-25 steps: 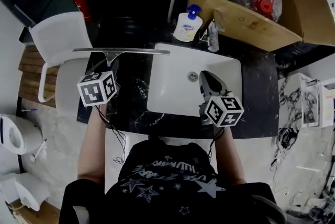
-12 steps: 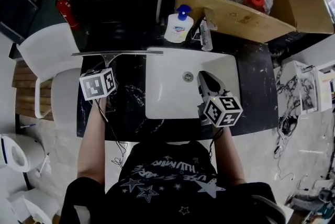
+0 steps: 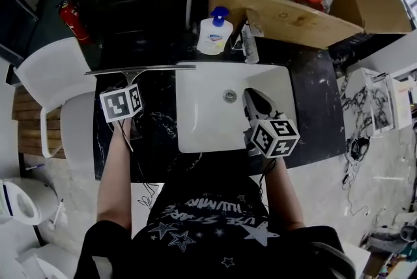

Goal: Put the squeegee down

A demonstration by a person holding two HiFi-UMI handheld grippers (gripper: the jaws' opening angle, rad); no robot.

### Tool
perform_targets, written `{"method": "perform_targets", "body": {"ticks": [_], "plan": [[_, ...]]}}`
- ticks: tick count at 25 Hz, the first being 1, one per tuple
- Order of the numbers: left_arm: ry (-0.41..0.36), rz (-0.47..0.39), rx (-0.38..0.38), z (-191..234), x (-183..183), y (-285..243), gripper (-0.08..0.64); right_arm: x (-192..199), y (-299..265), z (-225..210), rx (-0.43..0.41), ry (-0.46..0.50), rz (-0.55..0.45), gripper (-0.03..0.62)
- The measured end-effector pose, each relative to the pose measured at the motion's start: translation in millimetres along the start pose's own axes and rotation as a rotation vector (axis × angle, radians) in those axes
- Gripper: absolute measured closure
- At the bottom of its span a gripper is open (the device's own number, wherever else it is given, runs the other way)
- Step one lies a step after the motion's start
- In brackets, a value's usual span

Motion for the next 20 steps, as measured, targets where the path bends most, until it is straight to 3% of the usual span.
{"method": "perform_targets", "body": {"ticks": [14,20], "plan": [[-0.026,0.078,-0.034,-4.3,-1.0,-8.0,0.416,-0.2,-2.3,-6.1,0.001,-0.012,-0.010,0.537],[-0.004,0.084,-0.044,-6.2,-0.9,-9.3,0.416,-0.3,-0.3,-9.7,0.000,-0.019,-0.017,0.537]]}}
Point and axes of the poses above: the fingertips, and each gripper's own axes: y backward along the fingers, z to its left, x out of its underside, the point moved 10 cm from there along y, backward along the fingers, and after that the axes turned 5 degrees about y, right-handed, at the moved point
